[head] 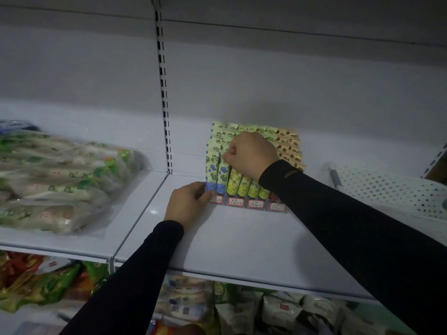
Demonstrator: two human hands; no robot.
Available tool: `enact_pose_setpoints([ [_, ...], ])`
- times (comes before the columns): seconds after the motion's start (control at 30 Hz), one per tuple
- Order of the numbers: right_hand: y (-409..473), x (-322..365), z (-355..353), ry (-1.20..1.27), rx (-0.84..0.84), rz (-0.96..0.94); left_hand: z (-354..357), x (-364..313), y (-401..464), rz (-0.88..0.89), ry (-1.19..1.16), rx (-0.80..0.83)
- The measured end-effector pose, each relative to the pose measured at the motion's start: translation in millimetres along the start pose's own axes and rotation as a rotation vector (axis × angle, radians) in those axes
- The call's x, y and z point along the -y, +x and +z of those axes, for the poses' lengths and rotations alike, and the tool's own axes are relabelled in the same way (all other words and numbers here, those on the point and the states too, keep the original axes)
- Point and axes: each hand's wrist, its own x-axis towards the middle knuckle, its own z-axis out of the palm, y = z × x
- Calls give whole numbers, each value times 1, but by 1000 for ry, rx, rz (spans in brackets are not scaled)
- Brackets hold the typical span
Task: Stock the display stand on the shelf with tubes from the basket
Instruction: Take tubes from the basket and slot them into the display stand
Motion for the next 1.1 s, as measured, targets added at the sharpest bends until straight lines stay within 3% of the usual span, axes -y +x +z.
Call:
enact_pose_setpoints([
  [0.33,-3,-5,-4,65,-10,-5,0,0,0,-12,8,1],
  [0.7,-33,-44,-28,230,-186,-8,-7,-4,0,-52,-16,-19],
  [0.9,-50,-64,-23,221,-163,9,-31,-32,10,108,12,-152],
  [1.1,-40,-40,-10,172,-95,-43,-41,-44,19,374,322,-99],
])
